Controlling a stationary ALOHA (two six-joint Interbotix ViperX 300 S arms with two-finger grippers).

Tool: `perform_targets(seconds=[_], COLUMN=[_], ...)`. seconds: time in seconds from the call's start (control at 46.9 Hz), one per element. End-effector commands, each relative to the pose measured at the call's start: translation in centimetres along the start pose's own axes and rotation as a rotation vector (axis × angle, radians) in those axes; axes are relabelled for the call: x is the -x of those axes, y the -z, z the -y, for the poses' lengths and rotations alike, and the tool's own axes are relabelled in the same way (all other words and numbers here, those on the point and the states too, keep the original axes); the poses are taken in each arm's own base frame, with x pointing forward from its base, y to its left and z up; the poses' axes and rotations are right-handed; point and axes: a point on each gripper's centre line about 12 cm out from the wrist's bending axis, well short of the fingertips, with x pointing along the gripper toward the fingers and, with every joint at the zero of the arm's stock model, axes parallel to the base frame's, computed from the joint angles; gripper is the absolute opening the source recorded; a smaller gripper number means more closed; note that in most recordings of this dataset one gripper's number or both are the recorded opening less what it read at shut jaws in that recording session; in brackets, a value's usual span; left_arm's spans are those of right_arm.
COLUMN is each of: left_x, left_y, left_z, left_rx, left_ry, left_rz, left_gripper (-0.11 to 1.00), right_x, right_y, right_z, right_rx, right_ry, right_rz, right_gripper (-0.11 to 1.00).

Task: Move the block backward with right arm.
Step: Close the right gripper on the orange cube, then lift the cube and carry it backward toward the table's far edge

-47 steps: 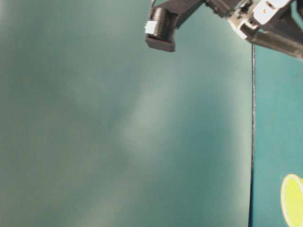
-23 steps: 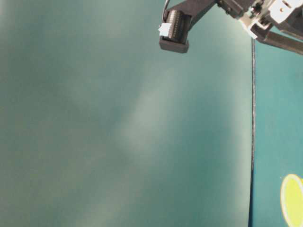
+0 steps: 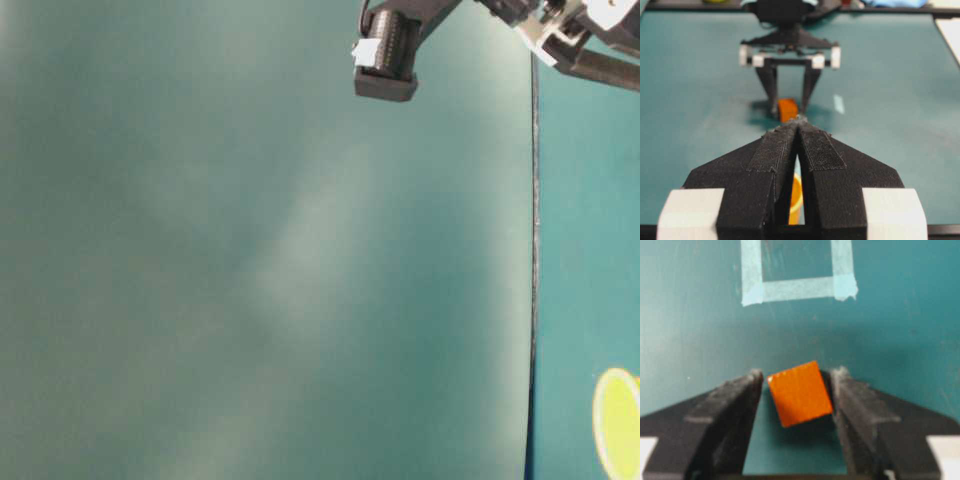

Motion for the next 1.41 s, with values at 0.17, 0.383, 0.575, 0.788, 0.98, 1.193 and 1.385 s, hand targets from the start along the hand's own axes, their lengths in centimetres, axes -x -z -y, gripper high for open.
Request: perform_targets(seconds=[0.17, 0.383, 0.575, 0.788, 0.98, 1.193, 1.385], left_x=[-0.2, -0.2, -0.2, -0.2, -0.2, -0.2, -0.2], left_y=[-1.0, -1.1, -1.1, -1.2, -1.1, -1.0, -0.9], left_z=[0.0, 0.0, 0.0, 0.0, 0.0, 0.0, 0.0], left_rx=[-0.002, -0.002, -0.002, -0.002, -0.002, -0.002, -0.002], left_ry=[0.002, 0.002, 0.002, 0.002, 0.002, 0.002, 0.002], left_rz=[0.02, 0.021, 0.021, 0.025, 0.023, 0.015, 0.006], left_gripper=[0.0, 0.0, 0.0, 0.0, 0.0, 0.0, 0.0], right_x=[0.2, 0.8, 2.7, 5.0, 5.9, 5.9, 6.0], right_y=[-0.7, -2.0, -4.9, -7.5, -8.4, -8.5, -9.2], right_z=[-0.1, -0.3, -0.6, -0.9, -1.0, -1.0, -1.0], right_rx=[0.001, -0.01, -0.007, -0.008, -0.008, -0.01, -0.015], right_ry=[-0.002, 0.002, 0.005, 0.009, 0.01, 0.01, 0.011], right_rz=[0.006, -0.031, -0.052, -0.079, -0.085, -0.087, -0.076], right_gripper=[0.55, 0.41, 0.41, 0.41, 0.41, 0.41, 0.41])
